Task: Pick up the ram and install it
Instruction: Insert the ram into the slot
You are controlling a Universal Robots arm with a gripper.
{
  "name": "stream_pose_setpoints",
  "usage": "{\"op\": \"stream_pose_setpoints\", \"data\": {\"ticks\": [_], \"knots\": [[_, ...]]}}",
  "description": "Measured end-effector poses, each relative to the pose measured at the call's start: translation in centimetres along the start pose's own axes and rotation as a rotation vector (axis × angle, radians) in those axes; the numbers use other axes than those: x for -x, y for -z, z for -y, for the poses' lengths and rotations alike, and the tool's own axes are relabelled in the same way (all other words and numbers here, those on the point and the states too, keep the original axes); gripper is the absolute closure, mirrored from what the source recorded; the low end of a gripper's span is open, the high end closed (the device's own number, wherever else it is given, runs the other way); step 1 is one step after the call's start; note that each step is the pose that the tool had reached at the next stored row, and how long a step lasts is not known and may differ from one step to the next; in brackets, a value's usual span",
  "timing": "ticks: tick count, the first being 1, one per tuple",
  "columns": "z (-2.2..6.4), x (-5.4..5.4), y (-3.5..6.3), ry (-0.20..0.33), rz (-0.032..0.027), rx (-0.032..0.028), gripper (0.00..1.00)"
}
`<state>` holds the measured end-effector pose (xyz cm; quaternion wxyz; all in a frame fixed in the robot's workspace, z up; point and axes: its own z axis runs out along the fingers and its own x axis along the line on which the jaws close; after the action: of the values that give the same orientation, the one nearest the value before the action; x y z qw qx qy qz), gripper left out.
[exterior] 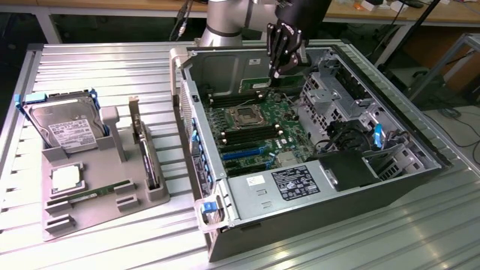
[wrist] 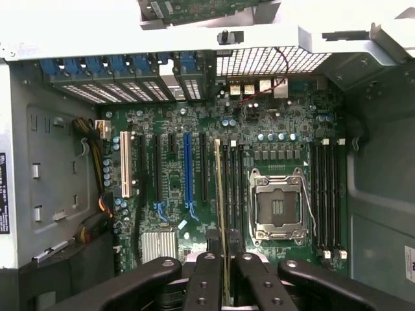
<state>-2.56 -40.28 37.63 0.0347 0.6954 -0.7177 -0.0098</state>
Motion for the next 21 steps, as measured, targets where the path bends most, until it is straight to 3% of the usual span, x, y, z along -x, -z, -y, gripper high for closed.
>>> {"op": "stream_pose_setpoints", "data": {"ticks": [8, 15, 21], "knots": [[0.09, 0.1, -1.64, -0.01, 0.0008, -0.0069, 0.86], [0.14, 0.1, -2.79, -0.062, 0.0039, -0.0074, 0.86], [0.14, 0.2, -3.86, -0.062, 0.0045, -0.0164, 0.86]]}}
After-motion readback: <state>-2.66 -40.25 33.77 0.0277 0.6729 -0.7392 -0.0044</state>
